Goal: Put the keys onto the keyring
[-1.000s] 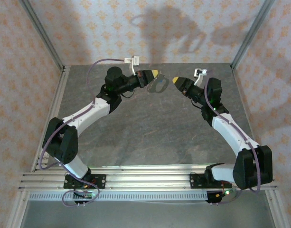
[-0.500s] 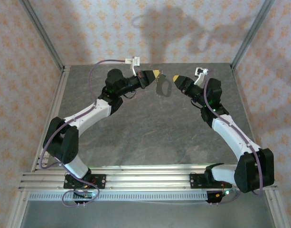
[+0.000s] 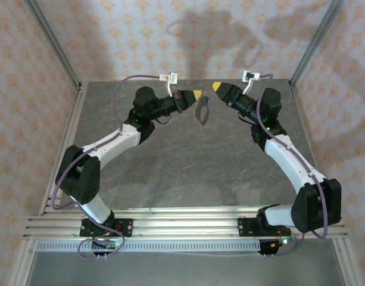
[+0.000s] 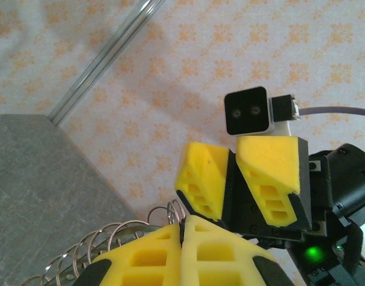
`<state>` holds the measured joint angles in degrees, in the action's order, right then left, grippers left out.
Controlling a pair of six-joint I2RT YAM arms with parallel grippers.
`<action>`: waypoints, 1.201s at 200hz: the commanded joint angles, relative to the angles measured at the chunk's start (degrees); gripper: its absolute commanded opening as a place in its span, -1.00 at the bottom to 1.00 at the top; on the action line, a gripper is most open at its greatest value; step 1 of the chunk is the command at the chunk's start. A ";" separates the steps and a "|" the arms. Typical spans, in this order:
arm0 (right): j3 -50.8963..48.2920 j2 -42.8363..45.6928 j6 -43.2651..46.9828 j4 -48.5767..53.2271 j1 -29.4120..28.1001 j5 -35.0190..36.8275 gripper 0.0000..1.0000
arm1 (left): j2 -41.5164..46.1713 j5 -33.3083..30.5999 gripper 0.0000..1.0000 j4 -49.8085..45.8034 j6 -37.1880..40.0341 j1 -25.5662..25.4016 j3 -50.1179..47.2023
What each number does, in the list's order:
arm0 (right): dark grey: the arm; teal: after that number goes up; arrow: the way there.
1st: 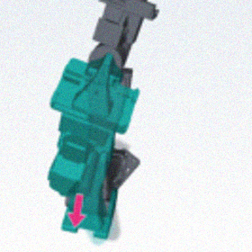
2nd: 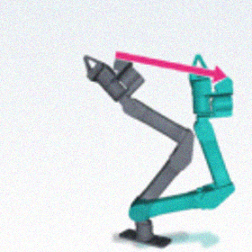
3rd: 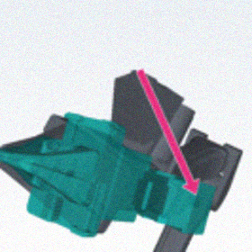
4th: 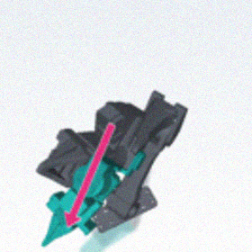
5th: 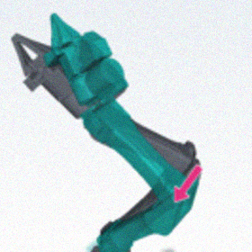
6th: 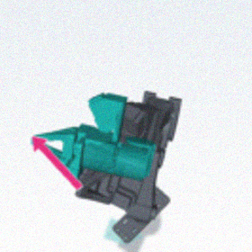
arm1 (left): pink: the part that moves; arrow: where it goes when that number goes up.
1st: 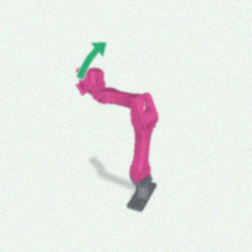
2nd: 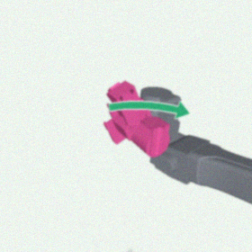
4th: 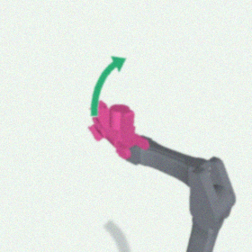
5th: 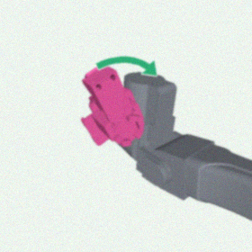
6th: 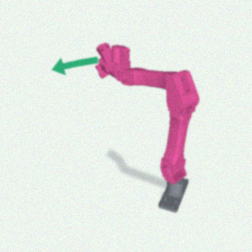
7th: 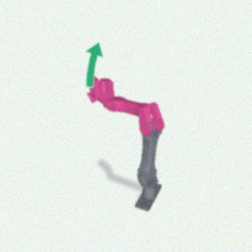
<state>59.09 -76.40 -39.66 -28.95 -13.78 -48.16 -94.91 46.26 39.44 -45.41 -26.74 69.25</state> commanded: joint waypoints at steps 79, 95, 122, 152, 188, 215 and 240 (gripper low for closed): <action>0.71 -2.56 -2.33 -6.88 -2.02 -6.81 -0.36 | 0.25 1.82 -1.00 3.71 0.84 -1.03 1.43; -0.25 -1.79 -2.16 -6.85 -1.96 -6.86 -0.37 | 0.19 1.68 -1.00 3.71 0.88 -1.04 1.53; -1.81 -0.70 -2.18 -6.91 -2.01 -7.03 -0.42 | 0.09 1.38 -1.00 3.72 0.98 -1.02 1.63; -2.92 -0.04 -2.26 -6.95 -2.12 -7.36 -0.46 | -0.01 1.29 -1.00 3.48 0.94 -1.05 2.03; -3.28 0.22 -2.29 -7.26 -2.63 -8.22 -0.54 | -0.10 1.12 -1.00 3.21 1.01 -1.09 2.32; -3.19 0.16 -2.09 -7.30 -2.84 -8.89 -0.81 | -0.27 0.96 -1.00 3.11 0.94 -1.12 2.41; -3.09 -0.15 -2.13 -7.83 -3.06 -9.80 -1.00 | -0.60 0.89 -1.00 3.13 0.85 -1.21 2.53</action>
<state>56.29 -77.91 -42.22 -33.17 -15.64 -54.30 -94.98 46.87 40.05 -45.17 -27.22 69.41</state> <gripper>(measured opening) 0.051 0.045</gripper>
